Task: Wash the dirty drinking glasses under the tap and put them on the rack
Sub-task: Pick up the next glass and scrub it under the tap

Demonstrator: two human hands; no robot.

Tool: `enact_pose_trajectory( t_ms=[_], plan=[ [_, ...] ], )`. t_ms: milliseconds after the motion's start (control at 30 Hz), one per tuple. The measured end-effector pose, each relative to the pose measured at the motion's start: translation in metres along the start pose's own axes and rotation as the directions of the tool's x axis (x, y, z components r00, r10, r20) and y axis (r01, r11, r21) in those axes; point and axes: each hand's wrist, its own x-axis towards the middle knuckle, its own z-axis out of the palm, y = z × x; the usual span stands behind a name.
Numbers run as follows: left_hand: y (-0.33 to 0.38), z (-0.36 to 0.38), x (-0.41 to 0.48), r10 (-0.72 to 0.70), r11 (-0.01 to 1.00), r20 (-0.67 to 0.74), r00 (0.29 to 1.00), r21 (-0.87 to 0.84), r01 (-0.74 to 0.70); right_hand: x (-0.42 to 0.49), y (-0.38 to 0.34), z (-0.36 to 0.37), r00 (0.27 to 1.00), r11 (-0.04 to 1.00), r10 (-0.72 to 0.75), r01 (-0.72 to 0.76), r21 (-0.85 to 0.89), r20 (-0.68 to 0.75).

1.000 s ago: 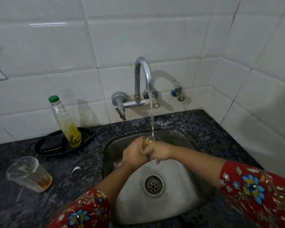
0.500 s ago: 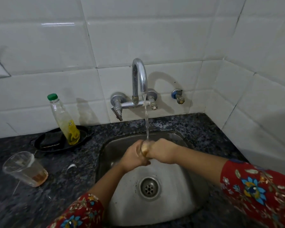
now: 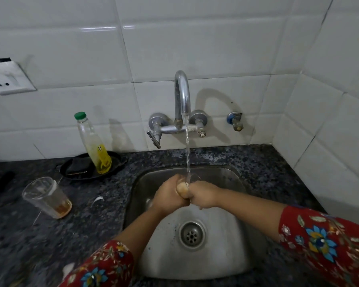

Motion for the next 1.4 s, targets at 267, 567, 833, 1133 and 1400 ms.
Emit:
enact_pose_trajectory(
  t_ms=[267, 567, 833, 1133, 1400],
  plan=[
    [0.003, -0.013, 0.005, 0.044, 0.977, 0.110, 0.993, 0.201, -0.066, 0.003, 0.002, 0.010, 0.988, 0.956, 0.095, -0.058, 0.287, -0.118],
    [0.007, -0.024, -0.008, -0.101, 0.311, 0.243, 0.965, 0.929, -0.201, 0.000, -0.044, 0.034, 0.910, -0.501, 0.182, -0.241, 0.831, 0.373],
    [0.004, -0.027, -0.007, -0.045, 0.153, 0.258, 0.965, 0.957, -0.248, -0.025, -0.028, 0.050, 0.873, -0.576, 0.232, -0.232, 0.784, 0.428],
    [-0.018, -0.011, 0.010, 0.074, 0.991, 0.333, 0.940, 0.083, -0.108, 0.003, 0.021, 0.032, 0.861, 0.901, -0.411, 0.334, -0.275, -0.299],
    [-0.011, 0.003, 0.007, 0.144, 0.969, -0.004, 0.990, -0.200, -0.142, 0.010, 0.011, 0.002, 0.996, 0.989, -0.078, 0.083, 0.121, -0.046]
  ],
)
